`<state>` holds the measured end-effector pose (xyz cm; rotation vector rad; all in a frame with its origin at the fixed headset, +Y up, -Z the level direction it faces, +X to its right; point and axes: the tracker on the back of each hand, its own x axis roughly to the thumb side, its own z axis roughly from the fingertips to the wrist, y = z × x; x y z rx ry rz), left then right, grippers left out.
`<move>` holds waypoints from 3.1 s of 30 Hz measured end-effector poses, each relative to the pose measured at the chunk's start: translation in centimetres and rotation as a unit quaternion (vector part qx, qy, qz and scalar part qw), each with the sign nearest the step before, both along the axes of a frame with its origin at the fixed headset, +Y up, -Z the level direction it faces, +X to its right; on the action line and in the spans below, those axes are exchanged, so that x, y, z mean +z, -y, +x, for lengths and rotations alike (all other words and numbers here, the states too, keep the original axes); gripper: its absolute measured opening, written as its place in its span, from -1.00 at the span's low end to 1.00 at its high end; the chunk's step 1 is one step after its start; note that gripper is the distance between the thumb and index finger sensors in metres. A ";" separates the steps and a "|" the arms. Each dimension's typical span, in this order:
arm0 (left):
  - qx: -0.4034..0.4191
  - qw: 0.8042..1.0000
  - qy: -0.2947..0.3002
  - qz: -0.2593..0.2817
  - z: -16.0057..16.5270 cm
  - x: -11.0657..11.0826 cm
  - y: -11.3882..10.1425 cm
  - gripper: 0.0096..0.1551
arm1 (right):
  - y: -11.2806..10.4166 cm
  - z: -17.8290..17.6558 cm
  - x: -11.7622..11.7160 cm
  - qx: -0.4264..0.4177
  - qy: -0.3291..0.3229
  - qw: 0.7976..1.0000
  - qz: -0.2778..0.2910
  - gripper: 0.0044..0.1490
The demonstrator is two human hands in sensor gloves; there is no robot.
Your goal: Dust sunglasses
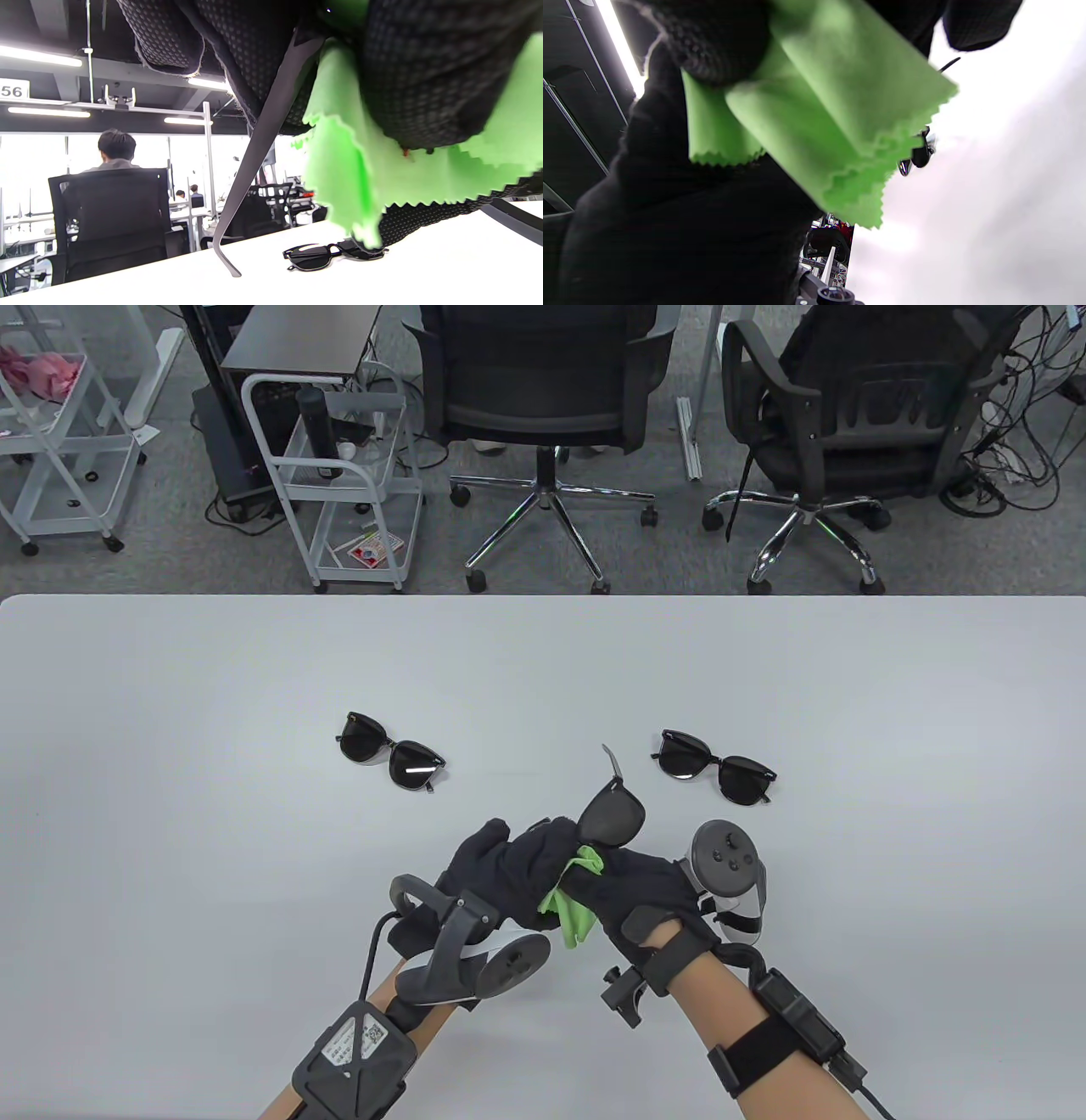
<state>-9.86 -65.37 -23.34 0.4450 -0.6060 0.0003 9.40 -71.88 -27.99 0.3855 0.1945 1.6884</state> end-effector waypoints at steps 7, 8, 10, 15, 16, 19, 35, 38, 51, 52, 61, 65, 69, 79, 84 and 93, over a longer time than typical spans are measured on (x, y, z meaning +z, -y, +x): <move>-0.021 1.000 -0.001 0.011 -0.1 0.0 0.2 0.22 | 0.5 -0.3 -0.1 -0.005 -0.030 0.999 -0.026 -0.46; -0.020 1.000 -0.001 0.012 0.0 0.1 0.2 0.22 | 0.3 -0.3 -0.1 0.006 -0.020 1.000 -0.018 -0.48; -0.014 1.000 0.001 0.012 0.1 0.1 0.1 0.23 | -0.1 -0.2 0.0 0.023 0.000 1.000 -0.002 -0.49; -0.004 1.000 0.002 0.009 0.3 0.2 -0.1 0.24 | -0.3 -0.1 0.3 0.019 0.021 0.999 0.017 -0.49; -0.001 1.000 -0.001 0.004 0.2 0.1 0.0 0.24 | -0.3 -0.2 0.3 0.017 0.015 1.000 0.018 -0.48; -0.002 1.000 -0.004 -0.001 -0.2 -0.1 0.1 0.23 | -0.2 -0.4 0.2 0.007 -0.001 1.000 0.002 -0.43; 0.007 0.998 -0.058 0.017 0.3 0.1 -0.3 0.26 | -0.9 -0.9 0.7 0.030 0.003 0.999 0.031 -0.43; 0.022 0.997 -0.076 0.005 -0.3 -0.4 -0.4 0.22 | -1.2 -1.3 0.8 0.013 -0.020 0.999 0.028 -0.36; -0.016 0.987 -0.143 -0.072 -4.9 -3.6 0.7 0.12 | -4.7 5.2 0.4 -0.038 0.100 0.985 0.135 -0.41; -0.025 0.986 -0.148 -0.071 -5.2 -3.7 0.8 0.11 | -5.3 5.8 0.4 -0.046 0.107 0.981 0.153 -0.40; -0.076 0.991 -0.095 -0.052 -5.2 -3.7 1.2 0.10 | -7.3 6.1 1.1 0.019 0.090 0.963 0.252 -0.38; -0.068 0.993 -0.092 -0.039 -5.3 -3.5 0.9 0.10 | -7.7 4.4 1.0 0.084 -0.028 0.964 0.251 -0.34; -0.081 0.992 -0.092 -0.019 -5.4 -3.4 0.7 0.10 | -7.9 3.3 1.2 0.167 -0.099 0.949 0.248 -0.26; -0.144 0.987 -0.054 0.044 -3.6 -2.0 0.4 0.09 | -7.0 1.1 1.7 0.221 -0.130 0.933 0.252 -0.31; -0.163 0.983 -0.055 0.058 -3.1 -1.9 0.6 0.09 | -6.9 0.4 1.8 0.225 -0.142 0.930 0.255 -0.40; -0.038 0.999 0.011 0.010 -1.1 0.2 -0.7 0.17 | -7.4 -0.4 2.4 0.239 -0.085 0.917 0.308 -0.41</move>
